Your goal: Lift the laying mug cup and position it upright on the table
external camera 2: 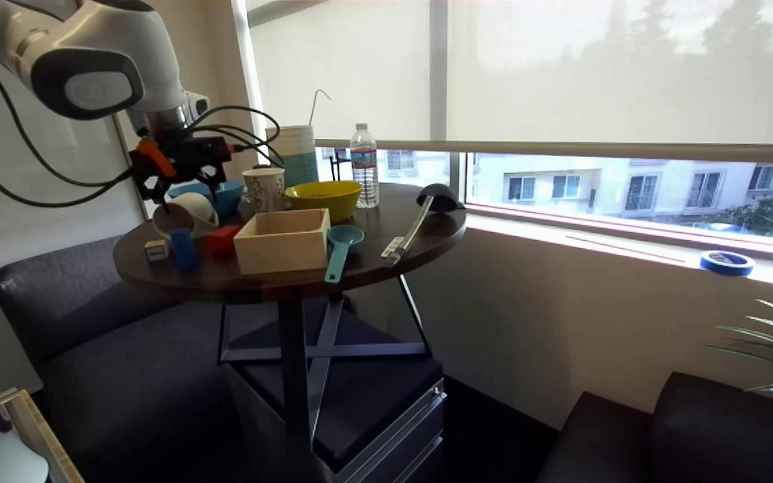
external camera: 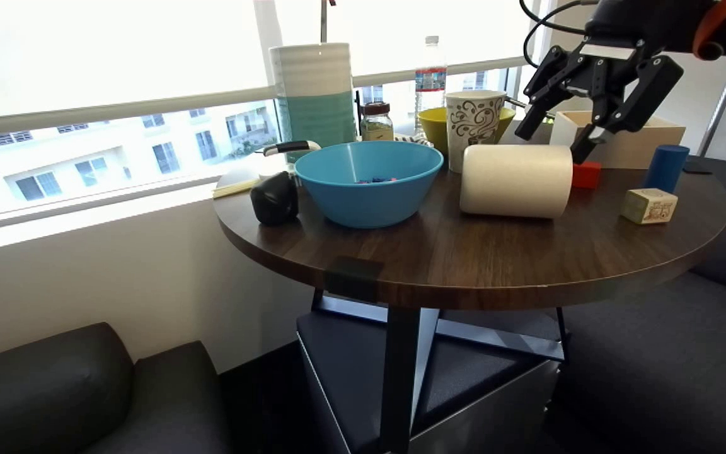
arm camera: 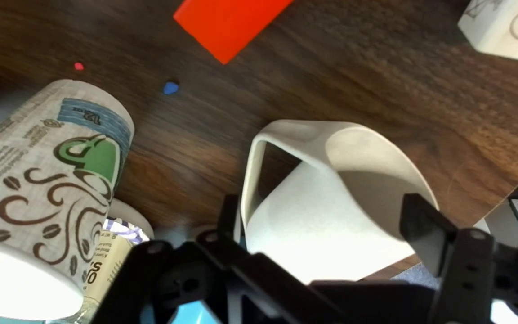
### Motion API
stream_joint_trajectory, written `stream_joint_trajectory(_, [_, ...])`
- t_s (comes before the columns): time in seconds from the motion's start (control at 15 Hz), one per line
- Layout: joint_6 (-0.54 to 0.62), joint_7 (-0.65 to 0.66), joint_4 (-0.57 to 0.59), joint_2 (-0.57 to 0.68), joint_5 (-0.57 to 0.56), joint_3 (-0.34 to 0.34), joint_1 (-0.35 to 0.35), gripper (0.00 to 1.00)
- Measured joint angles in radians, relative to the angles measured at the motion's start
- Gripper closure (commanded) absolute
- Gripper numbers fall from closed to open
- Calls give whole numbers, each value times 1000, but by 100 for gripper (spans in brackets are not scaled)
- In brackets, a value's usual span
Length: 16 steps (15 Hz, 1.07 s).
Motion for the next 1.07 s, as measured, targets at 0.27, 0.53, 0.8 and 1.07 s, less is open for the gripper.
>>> stream_joint_trajectory(0.27, [31,-17,0,5,10,-17,-4,0])
stream_joint_trajectory(0.53, [31,-17,0,26,10,-21,-6,0])
stream_joint_trajectory(0.8, [31,-24,0,56,10,-20,-5,29])
stream_joint_trajectory(1.07, [31,-34,0,75,15,-20,-5,57])
